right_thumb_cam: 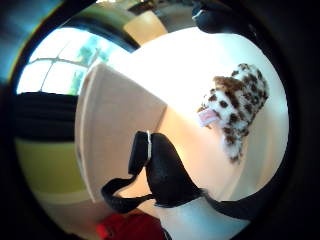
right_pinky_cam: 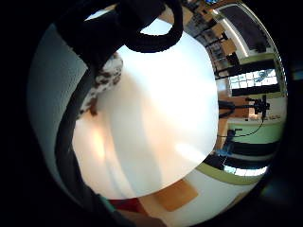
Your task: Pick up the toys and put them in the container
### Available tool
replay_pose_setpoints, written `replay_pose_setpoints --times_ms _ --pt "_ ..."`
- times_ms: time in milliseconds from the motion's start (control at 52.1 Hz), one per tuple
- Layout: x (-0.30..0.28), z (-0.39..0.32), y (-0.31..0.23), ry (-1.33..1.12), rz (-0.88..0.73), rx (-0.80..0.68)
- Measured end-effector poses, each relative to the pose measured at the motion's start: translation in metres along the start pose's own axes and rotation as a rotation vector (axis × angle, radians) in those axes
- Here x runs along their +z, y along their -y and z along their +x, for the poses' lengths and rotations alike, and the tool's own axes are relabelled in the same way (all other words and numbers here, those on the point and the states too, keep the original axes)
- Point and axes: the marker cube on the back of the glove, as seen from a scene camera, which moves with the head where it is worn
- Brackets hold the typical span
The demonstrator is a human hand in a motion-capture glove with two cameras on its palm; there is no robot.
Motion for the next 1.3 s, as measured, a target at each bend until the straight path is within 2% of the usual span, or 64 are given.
replay_pose_setpoints --times_ms 134,268,403,537,652,805,959,1074,1170,1304 --pt "0.019 -0.001 0.007 -0.033 -0.028 -0.018" --pt "0.033 0.002 0.018 -0.062 -0.053 0.071" --pt "0.043 0.005 0.02 -0.038 -0.094 0.059" --pt "0.054 0.008 0.025 -0.041 -0.144 0.109" --pt "0.064 0.009 0.024 -0.121 -0.193 0.057" --pt "0.068 0.009 0.028 -0.214 -0.261 0.154" --pt "0.065 -0.002 0.031 -0.18 -0.327 0.142" --pt "0.063 0.0 0.035 -0.243 -0.407 0.168" --pt "0.06 0.0 0.035 -0.226 -0.432 0.061" --pt "0.059 0.006 0.035 -0.264 -0.433 0.11"
